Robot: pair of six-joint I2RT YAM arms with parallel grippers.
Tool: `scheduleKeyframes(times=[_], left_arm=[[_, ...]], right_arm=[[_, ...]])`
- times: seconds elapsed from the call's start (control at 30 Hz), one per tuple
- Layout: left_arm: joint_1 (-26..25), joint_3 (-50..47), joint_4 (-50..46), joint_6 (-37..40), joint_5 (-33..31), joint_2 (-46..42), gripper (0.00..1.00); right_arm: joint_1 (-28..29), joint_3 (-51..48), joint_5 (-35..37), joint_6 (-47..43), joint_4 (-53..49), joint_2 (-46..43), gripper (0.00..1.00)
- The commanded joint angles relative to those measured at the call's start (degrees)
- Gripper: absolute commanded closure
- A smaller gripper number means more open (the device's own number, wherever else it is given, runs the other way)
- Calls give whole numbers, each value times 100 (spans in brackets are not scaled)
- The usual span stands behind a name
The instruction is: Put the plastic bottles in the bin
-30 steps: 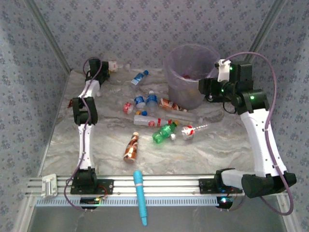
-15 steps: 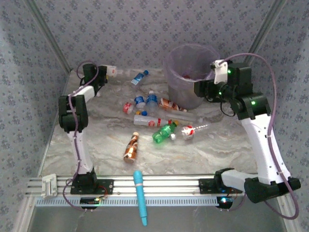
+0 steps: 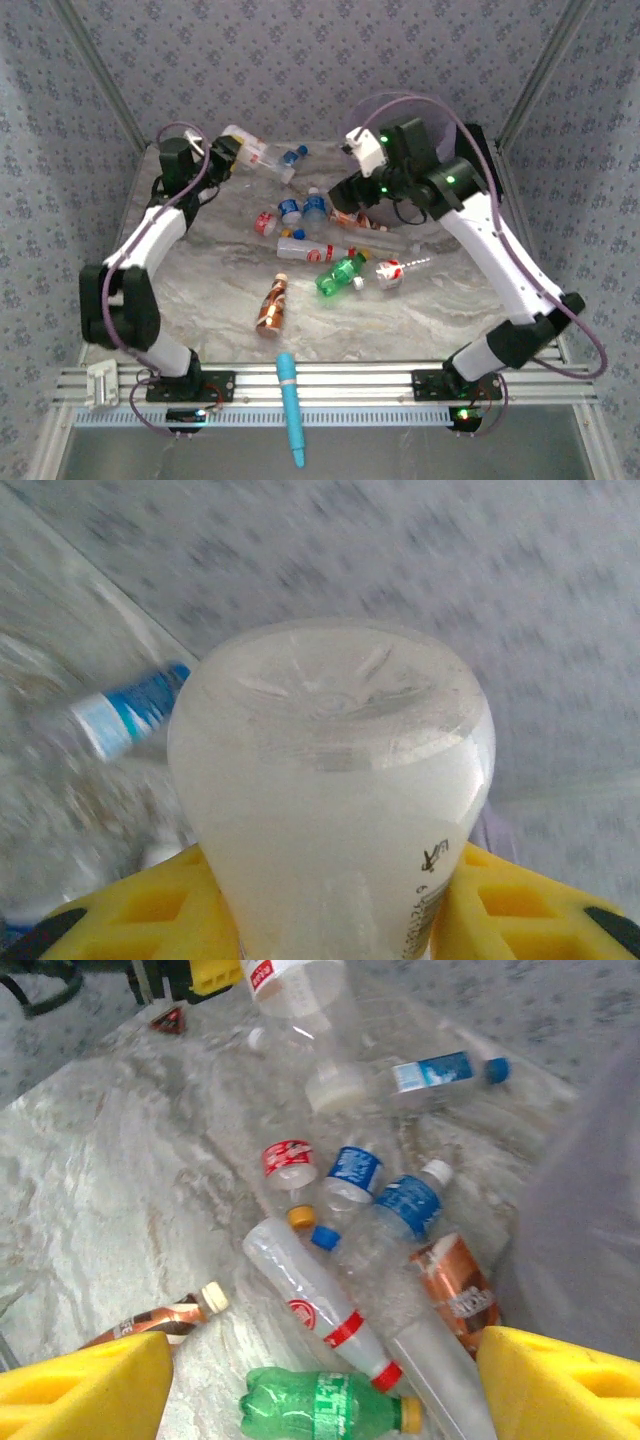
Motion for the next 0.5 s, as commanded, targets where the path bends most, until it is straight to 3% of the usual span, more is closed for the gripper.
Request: scheduleKeyframes(times=[0.0, 0.13, 0.33, 0.47], left_arm=[[-372, -250, -745, 924, 566, -664, 70], [-843, -492, -665, 886, 862, -1033, 75], [-1376, -552, -195, 741, 1035, -943, 77], [-1477, -510, 90, 568, 1108, -836, 78]], right_arm=[[71, 393, -413, -245, -355, 535, 13], [74, 672, -901, -309, -312, 1196, 0], [-149, 544, -2019, -224, 4, 1482, 0], [-255, 519, -2277, -162, 9, 1566, 3]])
